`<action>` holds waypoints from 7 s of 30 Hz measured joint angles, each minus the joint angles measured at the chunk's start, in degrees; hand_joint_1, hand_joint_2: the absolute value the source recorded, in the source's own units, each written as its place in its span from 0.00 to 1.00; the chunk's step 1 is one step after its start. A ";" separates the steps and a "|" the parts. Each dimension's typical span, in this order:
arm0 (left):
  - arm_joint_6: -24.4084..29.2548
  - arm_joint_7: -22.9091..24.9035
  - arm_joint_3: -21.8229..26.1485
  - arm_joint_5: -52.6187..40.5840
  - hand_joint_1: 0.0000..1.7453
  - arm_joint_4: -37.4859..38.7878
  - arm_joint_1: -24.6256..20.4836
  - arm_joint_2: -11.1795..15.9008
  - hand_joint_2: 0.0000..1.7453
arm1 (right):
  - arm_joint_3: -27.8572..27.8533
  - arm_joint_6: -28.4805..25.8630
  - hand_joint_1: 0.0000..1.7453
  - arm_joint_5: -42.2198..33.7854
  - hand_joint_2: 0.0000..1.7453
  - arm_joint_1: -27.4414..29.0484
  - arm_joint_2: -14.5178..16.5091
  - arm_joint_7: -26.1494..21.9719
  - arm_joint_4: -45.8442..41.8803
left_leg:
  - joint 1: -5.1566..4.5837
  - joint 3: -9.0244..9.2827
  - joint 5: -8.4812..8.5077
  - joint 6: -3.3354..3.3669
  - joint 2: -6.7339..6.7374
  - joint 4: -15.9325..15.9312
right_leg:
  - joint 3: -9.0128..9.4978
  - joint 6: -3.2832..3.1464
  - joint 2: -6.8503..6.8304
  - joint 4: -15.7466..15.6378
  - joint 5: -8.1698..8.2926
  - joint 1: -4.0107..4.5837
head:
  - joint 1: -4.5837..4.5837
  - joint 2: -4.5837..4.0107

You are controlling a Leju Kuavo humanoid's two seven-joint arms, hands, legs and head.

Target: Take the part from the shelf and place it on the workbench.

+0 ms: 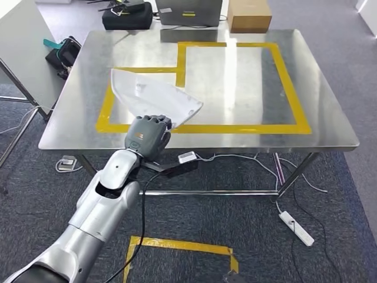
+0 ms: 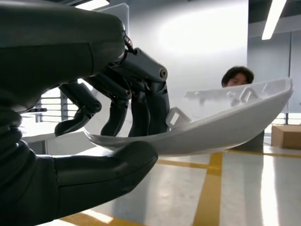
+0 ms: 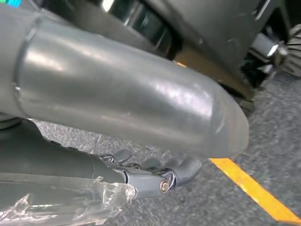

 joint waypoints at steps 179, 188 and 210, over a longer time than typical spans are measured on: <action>8.83 6.49 48.94 -1.83 0.00 25.11 21.28 12.48 0.00 | -13.15 -1.17 0.00 6.57 0.00 0.84 -1.48 -0.45 -0.21 | 1.87 3.60 -6.55 -4.38 0.54 9.46 | -6.20 -2.42 0.13 -2.67 7.48 0.72 | -0.25 0.00; 7.48 5.98 55.52 -0.79 0.00 30.23 24.79 10.63 0.00 | -15.17 -1.74 0.00 6.55 0.00 1.26 -1.45 0.20 -0.45 | 0.97 6.96 -5.13 -0.33 0.75 -0.53 | -10.92 -0.04 -0.35 6.53 0.67 0.03 | 0.59 0.00; 4.16 8.27 64.36 3.79 0.00 35.47 29.80 5.98 0.00 | -18.53 -3.16 0.00 6.05 0.00 0.85 -0.83 0.26 -0.63 | 1.60 6.06 -5.97 -4.20 0.60 6.62 | -4.62 -2.48 -0.55 -3.31 6.59 0.85 | 0.39 0.00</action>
